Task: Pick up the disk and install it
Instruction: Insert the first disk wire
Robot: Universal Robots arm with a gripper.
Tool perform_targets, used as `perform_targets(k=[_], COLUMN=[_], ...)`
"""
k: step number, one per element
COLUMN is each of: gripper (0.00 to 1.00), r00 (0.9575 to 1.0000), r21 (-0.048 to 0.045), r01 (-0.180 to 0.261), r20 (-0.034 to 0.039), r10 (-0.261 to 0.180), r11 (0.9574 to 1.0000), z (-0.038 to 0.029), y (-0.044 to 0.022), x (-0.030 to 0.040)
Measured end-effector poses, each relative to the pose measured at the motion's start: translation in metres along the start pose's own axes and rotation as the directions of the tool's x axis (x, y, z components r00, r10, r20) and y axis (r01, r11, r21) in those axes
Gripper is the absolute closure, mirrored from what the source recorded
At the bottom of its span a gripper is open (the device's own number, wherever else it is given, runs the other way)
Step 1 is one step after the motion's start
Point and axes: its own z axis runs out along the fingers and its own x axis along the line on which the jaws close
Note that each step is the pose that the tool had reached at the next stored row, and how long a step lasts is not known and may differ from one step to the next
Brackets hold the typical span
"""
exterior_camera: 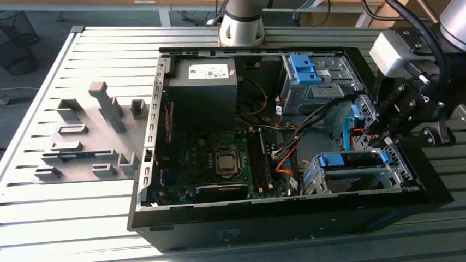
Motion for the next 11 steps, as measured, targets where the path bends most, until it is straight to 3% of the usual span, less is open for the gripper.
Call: perform_targets(k=[8,11], gripper=[0.69,0.70], r00=[0.9999,0.9999], r21=[-0.0002,-0.0001], r01=[0.011,0.013], r20=[0.0002,0.0079], r10=[-0.011,-0.013], r11=[0.9999,0.9999], z=[0.0080,0.0100], y=[-0.0004,-0.0004], x=[0.0011,0.0012])
